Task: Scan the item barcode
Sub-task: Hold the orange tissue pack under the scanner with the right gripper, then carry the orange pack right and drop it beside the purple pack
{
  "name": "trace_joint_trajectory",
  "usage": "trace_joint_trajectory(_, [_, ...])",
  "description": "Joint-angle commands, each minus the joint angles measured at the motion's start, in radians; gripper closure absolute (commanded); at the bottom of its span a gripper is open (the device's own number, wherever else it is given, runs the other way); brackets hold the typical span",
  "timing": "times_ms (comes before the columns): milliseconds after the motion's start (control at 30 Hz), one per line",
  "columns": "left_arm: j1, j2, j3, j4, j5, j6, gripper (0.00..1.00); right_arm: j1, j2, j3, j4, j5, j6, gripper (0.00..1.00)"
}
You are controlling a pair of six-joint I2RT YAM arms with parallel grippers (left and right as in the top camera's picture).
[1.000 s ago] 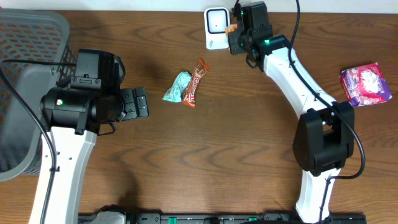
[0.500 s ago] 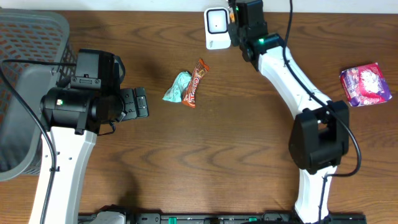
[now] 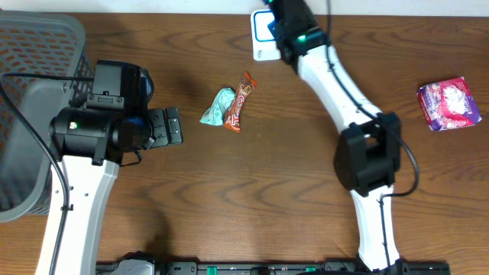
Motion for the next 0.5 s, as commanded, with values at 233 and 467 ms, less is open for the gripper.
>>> trace_joint_trajectory(233, [0.005,0.003,0.005,-0.003,-0.009,-0.005,0.02,0.083,0.050,0.018,0.102,0.152,-0.178,0.99])
trace_joint_trajectory(467, [0.005,0.003,0.005,-0.003,-0.009,-0.006,0.02,0.082,0.070,0.018,0.082,0.138,-0.129,0.99])
